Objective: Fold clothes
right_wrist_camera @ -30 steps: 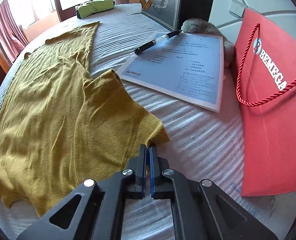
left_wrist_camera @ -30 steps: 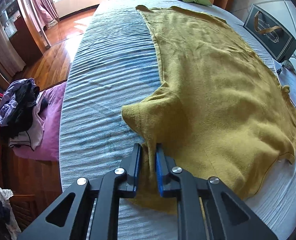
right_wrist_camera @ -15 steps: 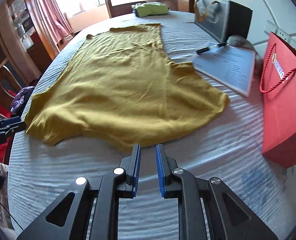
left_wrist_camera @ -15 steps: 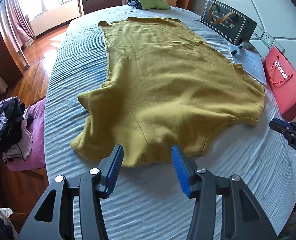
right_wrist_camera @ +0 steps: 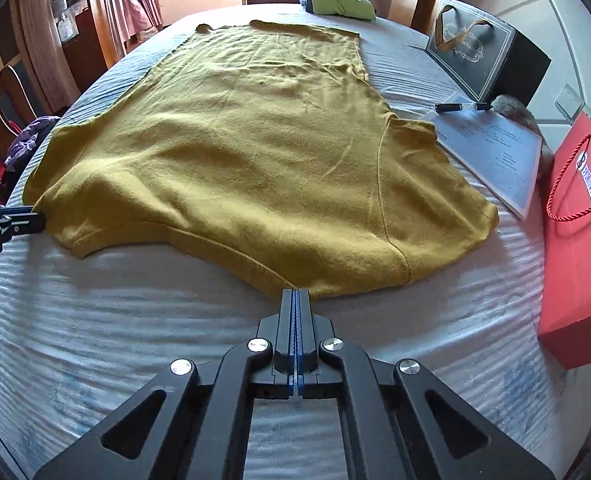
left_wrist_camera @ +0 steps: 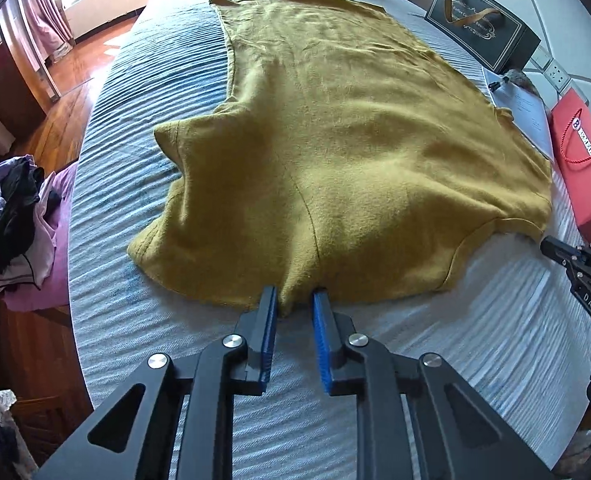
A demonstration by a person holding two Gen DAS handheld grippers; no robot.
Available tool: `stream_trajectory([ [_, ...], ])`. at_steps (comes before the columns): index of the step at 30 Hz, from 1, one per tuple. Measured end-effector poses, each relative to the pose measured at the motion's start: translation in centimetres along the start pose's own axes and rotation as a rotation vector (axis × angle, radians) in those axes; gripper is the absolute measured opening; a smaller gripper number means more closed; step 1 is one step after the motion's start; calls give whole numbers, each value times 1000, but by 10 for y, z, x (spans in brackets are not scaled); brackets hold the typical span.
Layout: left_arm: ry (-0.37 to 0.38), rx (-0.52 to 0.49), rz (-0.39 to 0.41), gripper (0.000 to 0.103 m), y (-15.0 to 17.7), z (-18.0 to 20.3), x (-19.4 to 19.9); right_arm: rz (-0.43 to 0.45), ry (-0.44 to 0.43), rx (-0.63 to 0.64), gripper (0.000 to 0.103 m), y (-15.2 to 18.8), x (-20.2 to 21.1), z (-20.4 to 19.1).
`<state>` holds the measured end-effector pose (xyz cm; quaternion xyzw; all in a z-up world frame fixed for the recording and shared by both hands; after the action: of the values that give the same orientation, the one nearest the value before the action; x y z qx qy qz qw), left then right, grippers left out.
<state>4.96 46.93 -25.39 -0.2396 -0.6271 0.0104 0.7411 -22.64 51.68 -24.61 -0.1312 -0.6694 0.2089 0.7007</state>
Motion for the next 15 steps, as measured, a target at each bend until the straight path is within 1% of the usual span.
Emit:
stream_trajectory([
  [3,19,10,-11,17,5,-6,7,-24,3,-8,0,10,3,3],
  [5,32,17,-19,17,8,-9,11,1,-26,-59,0,12,14,6],
  [7,45,24,-26,19,11,-13,16,45,-47,-91,1,13,31,3],
  [9,37,-15,1,29,11,-21,29,84,-58,-100,2,14,50,-5],
  [10,32,-41,18,40,8,-27,35,101,-67,-103,2,15,57,-13],
  [11,28,-66,34,44,3,-34,39,117,-78,-107,3,15,64,-21],
  [14,22,-136,74,44,-18,-56,43,166,-117,-121,5,14,78,-52],
  [15,33,-166,79,45,-27,-62,40,178,-128,-131,5,12,80,-65],
])
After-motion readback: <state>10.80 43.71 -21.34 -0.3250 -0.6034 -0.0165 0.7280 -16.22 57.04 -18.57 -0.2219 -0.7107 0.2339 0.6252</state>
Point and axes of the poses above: each gripper's, at about its wrist camera, not at the fingertips, and x roughly against the way its jaws point, z to its right, y to its underside, the point moved 5 cm from there along -x, roughly the way its jaws point, and after that the axes turned 1 degree about -y, right-handed, at the moved point
